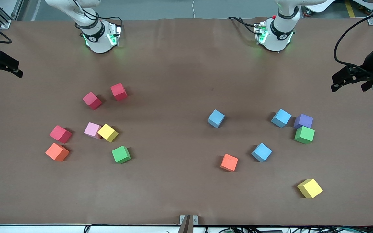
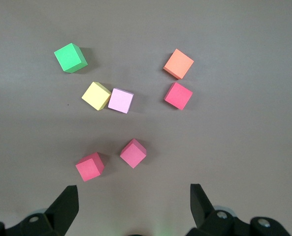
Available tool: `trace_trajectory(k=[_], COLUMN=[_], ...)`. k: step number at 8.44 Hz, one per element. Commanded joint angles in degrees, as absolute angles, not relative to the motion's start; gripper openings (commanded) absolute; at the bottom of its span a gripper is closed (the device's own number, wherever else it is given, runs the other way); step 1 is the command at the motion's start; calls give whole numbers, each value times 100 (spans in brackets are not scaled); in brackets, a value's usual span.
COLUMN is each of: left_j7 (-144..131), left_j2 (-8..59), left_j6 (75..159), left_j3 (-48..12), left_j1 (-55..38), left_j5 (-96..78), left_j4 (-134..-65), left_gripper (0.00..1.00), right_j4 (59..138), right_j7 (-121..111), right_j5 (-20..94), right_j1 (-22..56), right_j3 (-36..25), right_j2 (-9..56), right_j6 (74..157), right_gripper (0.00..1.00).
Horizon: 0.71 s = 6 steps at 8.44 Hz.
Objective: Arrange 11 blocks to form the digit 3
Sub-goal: 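Reach the right gripper to a red cube while the left gripper reaches a green cube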
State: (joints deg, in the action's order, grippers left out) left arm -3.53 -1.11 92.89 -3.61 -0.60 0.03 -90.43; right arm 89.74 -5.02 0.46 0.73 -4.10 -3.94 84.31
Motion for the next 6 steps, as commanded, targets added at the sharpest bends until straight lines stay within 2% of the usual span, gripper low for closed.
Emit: trace_trajectory(k=[1, 2, 6], left_j7=[-63, -44, -18], left_j2=[-158, 94, 466], left_j6=[9063, 9044, 9385], left_j3=[-343, -343, -351], left_j1=[-26, -9, 263], left_j5=[-149, -228, -405], left_j4=[-9026, -8783, -9411], left_gripper=[100, 100, 100], right_j4=[9061, 9062, 9332], right_j7=[-554, -545, -457], right_j5=[9, 9, 52], right_j1=[53, 53, 316], right_j3=[-369, -369, -352], right_j2=[-475, -475, -448], right_j6=[8473, 8473, 8761], right_gripper=[100, 100, 100])
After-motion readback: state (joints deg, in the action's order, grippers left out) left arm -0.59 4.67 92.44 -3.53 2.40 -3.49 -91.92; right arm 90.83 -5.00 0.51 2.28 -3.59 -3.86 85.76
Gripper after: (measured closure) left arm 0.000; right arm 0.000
